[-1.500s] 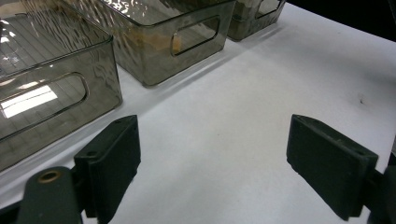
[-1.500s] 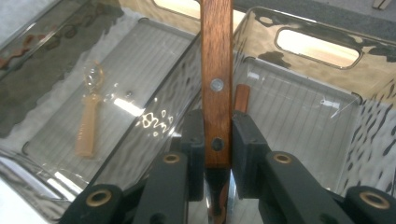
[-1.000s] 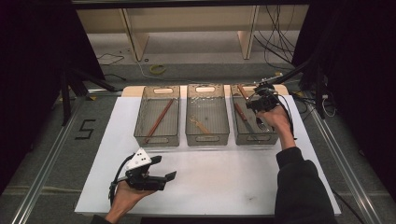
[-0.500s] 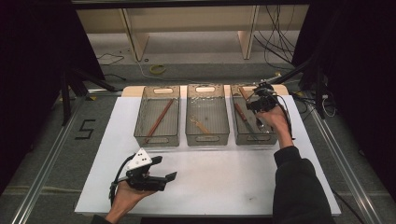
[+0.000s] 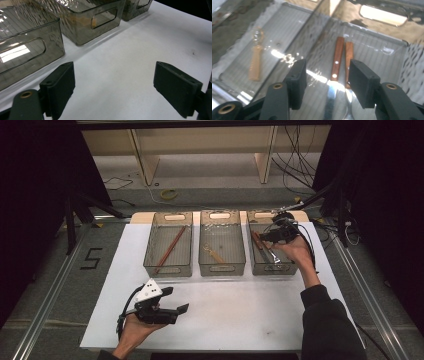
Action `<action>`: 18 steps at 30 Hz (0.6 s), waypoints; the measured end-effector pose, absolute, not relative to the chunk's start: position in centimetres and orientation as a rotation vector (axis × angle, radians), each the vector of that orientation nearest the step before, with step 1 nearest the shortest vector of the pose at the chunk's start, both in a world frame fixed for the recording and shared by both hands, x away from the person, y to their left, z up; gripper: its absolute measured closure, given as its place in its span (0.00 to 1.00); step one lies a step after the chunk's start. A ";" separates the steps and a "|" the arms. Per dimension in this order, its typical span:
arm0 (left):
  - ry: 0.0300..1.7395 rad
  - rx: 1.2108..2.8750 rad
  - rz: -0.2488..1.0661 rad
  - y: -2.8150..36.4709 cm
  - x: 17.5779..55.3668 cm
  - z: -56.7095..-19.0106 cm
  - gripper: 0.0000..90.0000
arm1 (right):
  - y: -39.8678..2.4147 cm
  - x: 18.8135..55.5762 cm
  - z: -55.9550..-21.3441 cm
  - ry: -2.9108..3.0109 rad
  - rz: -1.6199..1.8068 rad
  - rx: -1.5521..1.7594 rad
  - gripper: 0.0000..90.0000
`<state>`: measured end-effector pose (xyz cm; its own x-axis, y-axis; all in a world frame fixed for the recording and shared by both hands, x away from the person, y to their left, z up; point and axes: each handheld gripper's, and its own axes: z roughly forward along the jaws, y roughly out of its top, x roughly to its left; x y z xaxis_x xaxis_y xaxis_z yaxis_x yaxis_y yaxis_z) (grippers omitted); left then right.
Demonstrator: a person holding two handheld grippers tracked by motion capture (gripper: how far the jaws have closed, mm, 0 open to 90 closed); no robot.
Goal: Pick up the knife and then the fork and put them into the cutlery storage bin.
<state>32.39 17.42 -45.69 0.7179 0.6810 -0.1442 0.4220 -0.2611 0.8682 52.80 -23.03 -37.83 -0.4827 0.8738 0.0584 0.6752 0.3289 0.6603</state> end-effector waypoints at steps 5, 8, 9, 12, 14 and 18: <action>0.854 1.894 0.320 17.5 32.5 -45.7 0.19 | -22.4 51.1 -37.7 2.306 0.996 1.330 0.49; 0.855 1.894 0.320 17.5 32.5 -45.6 0.19 | -21.9 49.8 -37.5 2.319 1.047 1.284 0.47; 0.858 1.887 0.319 17.5 32.5 -45.6 0.19 | -21.8 49.4 -37.5 2.325 1.055 1.269 0.46; 0.855 1.885 0.320 17.4 32.6 -45.6 0.19 | -21.4 48.1 -37.3 2.322 1.097 1.233 0.45; 0.852 1.887 0.318 17.3 32.7 -45.7 0.19 | -21.2 47.3 -37.4 2.329 1.110 1.211 0.45; 0.851 1.891 0.320 17.4 32.7 -45.7 0.19 | -20.9 46.1 -37.4 2.329 1.135 1.186 0.43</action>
